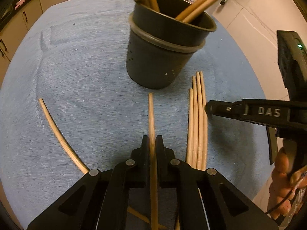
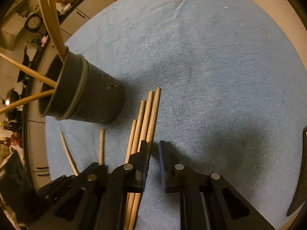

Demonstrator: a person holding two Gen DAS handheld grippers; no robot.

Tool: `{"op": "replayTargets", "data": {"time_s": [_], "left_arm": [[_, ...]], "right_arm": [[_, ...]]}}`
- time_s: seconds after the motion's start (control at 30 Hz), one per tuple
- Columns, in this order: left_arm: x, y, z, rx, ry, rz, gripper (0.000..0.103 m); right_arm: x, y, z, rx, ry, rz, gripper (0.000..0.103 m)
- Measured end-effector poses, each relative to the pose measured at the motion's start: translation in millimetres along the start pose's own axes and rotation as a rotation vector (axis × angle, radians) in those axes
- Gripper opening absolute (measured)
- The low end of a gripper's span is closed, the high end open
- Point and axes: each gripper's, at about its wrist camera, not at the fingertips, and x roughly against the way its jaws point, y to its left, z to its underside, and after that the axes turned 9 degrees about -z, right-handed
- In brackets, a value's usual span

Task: Organize utensils
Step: 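Lift the chopstick with the left gripper while the right gripper grasps another chopstick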

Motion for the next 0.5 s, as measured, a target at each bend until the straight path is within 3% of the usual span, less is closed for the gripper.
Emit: {"op": "replayTargets", "data": {"time_s": [0.33, 0.5], "left_arm": [[1, 16, -8, 0.006, 0.012, 0.025, 0.007], [-9, 23, -16, 0.015, 0.002, 0.040, 0.006]], "right_arm": [[-14, 22, -4, 0.097, 0.015, 0.148, 0.009], [-11, 20, 2, 0.100, 0.023, 0.135, 0.007]]}}
